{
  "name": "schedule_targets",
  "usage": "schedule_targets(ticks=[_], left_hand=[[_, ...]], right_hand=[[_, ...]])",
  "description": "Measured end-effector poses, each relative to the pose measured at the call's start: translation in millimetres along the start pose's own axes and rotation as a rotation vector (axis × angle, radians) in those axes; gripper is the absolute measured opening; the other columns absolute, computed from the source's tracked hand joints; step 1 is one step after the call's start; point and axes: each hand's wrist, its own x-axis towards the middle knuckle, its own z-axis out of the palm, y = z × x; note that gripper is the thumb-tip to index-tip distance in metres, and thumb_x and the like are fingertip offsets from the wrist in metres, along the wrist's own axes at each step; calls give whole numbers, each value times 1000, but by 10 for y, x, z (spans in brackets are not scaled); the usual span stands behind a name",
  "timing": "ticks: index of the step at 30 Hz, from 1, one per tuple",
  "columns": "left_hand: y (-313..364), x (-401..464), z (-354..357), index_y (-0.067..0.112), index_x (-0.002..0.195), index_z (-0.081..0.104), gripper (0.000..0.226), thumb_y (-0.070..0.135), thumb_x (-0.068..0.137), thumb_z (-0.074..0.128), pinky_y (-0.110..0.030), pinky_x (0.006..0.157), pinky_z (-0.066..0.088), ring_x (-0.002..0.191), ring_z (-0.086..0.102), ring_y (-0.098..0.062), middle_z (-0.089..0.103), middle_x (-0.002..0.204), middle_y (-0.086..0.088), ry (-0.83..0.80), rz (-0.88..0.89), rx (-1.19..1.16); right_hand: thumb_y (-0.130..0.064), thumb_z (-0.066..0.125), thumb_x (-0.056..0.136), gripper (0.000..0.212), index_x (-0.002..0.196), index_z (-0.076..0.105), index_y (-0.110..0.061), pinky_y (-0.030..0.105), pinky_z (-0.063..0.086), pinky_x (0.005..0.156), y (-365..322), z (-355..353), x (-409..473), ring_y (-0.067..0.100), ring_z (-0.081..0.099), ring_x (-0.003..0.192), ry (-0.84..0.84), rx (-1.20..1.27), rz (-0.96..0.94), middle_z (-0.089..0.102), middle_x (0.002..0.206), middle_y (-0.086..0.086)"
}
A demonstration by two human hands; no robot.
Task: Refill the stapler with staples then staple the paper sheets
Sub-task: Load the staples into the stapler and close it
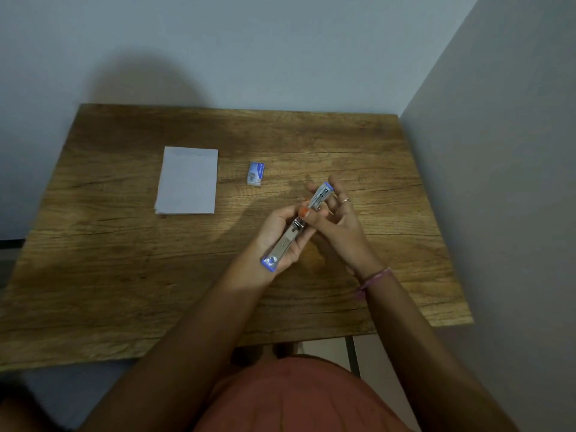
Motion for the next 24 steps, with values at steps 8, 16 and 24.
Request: schedule_targets(ticks=[8, 16, 24], left_hand=[[42, -19, 7, -7, 98, 64, 21, 8, 94, 50, -23, 53, 58, 68, 74, -18, 73, 81, -18, 1, 32, 10], [74, -49, 70, -9, 88, 62, 23, 8, 96, 49, -23, 48, 57, 55, 71, -20, 71, 66, -17, 55, 47, 22], [108, -46, 67, -10, 89, 62, 21, 7, 95, 50, -24, 50, 58, 54, 71, -21, 70, 67, -17, 101, 46, 33]], right_hand=[[-4, 65, 83, 82, 147, 19, -24, 36, 46, 85, 8, 88, 18, 12, 64, 100, -34, 315, 81, 65, 128, -2], [-8, 66, 85, 49, 132, 52, -7, 37, 59, 78, -57, 127, 53, 18, 63, 93, -70, 395, 166, 67, 104, 4], [-3, 63, 87, 47, 132, 50, 0, 37, 59, 76, -123, 177, 40, 25, 57, 102, -42, 338, 166, 64, 107, 7]])
